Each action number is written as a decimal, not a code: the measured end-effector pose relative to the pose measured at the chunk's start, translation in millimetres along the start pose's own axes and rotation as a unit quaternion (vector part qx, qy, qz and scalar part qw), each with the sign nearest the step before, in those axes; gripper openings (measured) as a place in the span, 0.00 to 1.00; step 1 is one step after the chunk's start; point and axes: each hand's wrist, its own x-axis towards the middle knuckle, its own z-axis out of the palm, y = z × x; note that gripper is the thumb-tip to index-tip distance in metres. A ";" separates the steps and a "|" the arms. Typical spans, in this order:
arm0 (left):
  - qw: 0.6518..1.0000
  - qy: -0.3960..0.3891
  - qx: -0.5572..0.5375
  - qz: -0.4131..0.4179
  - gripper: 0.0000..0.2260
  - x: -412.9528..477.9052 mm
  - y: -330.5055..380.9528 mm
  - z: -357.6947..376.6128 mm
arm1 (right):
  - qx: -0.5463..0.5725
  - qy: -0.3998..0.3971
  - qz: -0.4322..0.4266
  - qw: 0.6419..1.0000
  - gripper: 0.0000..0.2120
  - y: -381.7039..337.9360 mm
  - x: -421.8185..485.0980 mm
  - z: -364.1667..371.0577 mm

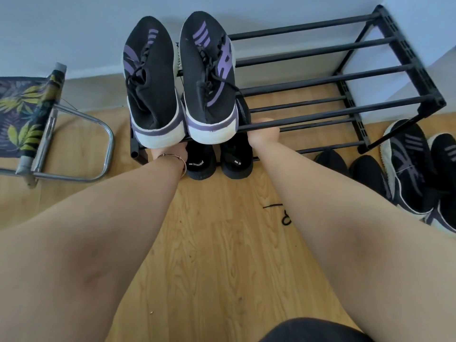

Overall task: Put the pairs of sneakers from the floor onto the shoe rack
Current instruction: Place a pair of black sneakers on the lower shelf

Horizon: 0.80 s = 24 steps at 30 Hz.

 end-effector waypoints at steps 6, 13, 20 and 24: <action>0.999 0.042 0.024 0.017 0.16 3.0 -6.7 -2.9 | 0.026 -0.016 0.004 1.000 0.12 3.3 -9.0 -6.5; 0.996 0.077 0.009 0.046 0.22 -4.8 -17.4 -3.0 | 0.000 0.011 -0.072 0.997 0.13 15.3 -26.5 -8.3; 0.968 0.079 0.138 0.196 0.25 -41.1 -26.9 -0.3 | -0.138 -0.002 -0.219 0.966 0.20 19.3 -61.0 -32.8; 0.955 0.071 0.186 0.221 0.28 -56.0 -22.9 -7.5 | -0.191 -0.016 -0.255 0.948 0.22 13.5 -80.3 -47.7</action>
